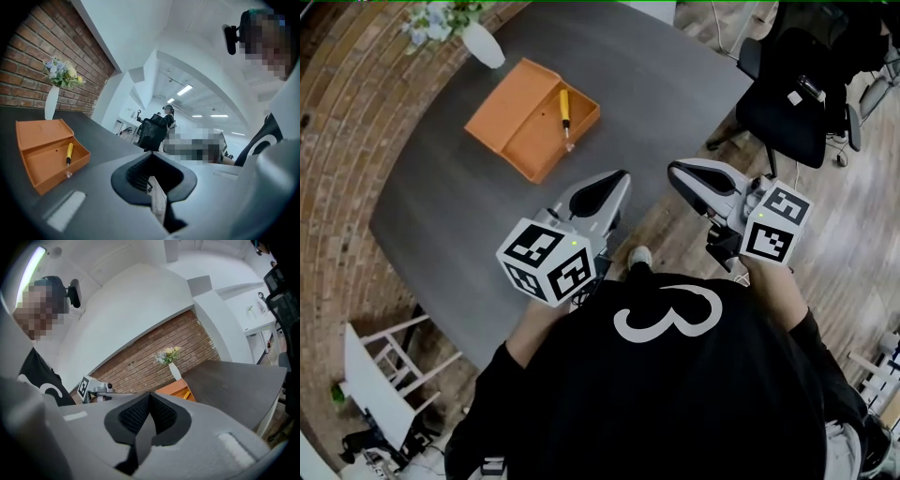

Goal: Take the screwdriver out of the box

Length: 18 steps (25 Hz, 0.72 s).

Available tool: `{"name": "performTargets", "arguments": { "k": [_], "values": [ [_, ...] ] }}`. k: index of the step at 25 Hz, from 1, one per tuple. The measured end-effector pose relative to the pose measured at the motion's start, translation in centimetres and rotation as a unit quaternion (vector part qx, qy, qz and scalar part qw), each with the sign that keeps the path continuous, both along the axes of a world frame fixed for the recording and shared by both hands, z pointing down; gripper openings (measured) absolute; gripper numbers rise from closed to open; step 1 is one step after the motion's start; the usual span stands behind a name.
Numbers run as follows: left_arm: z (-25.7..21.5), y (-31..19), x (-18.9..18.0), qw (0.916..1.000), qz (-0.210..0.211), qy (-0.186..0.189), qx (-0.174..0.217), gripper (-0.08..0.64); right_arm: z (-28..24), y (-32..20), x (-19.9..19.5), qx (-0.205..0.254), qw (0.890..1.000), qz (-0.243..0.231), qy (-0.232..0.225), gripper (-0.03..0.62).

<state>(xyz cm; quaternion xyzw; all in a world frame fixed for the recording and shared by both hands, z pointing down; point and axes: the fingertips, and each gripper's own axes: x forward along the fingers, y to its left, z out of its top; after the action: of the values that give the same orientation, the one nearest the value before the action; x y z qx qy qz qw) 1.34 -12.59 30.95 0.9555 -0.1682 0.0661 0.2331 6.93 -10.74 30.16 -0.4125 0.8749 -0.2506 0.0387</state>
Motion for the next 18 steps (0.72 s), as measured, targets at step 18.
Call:
{"name": "performTargets", "arguments": {
  "k": [18],
  "values": [
    [3.3, -8.9, -4.1, 0.9911, -0.130, -0.028, 0.005, 0.017, 2.5, -9.0, -3.0, -0.002, 0.994, -0.113, -0.009, 0.002]
  ]
}}
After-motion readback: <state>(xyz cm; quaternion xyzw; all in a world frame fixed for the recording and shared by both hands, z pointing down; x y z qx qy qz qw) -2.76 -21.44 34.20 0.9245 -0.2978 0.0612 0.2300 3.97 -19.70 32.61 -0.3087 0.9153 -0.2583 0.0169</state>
